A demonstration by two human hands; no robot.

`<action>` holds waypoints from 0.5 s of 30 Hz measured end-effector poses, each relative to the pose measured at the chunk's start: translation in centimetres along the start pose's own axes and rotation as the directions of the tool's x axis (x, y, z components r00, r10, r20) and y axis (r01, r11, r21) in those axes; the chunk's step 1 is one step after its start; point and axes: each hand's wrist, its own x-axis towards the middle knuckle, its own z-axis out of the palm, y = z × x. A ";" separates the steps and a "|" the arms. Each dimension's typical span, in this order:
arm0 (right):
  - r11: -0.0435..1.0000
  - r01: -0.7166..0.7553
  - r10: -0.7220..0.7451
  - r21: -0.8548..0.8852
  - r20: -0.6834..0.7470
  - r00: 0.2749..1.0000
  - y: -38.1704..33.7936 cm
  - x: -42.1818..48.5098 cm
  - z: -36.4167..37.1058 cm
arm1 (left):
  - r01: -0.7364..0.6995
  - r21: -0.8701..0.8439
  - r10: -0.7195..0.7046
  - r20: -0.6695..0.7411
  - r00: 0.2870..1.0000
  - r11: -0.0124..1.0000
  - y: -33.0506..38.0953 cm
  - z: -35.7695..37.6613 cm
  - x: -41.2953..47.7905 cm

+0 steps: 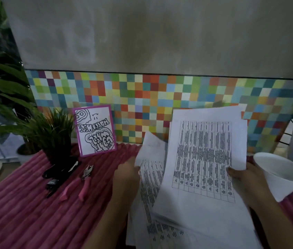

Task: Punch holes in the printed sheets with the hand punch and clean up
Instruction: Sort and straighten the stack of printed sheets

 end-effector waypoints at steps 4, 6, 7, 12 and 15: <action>0.990 -0.078 0.072 0.116 0.061 0.996 -0.2 0.2 0.0 | -0.137 -0.118 0.122 -0.129 0.984 0.984 -0.6 0.4 0.2; 0.985 -0.124 0.107 0.119 0.135 0.985 -0.3 0.0 0.1 | -0.183 -0.198 0.139 -0.220 0.966 0.963 -0.4 0.5 0.1; 0.981 -0.150 0.126 0.123 0.184 0.975 -0.1 -0.1 0.2 | -0.210 -0.238 0.143 -0.272 0.952 0.948 -0.2 0.4 0.1; 0.972 -0.208 0.162 0.110 0.327 0.931 0.3 -1.0 1.0 | -0.100 -0.750 0.085 -0.059 0.995 0.654 3.4 0.4 -1.4; 0.971 -0.214 0.158 0.111 0.376 0.913 0.1 -1.2 1.0 | 0.175 -0.894 0.028 0.204 0.979 0.412 5.2 0.2 -1.9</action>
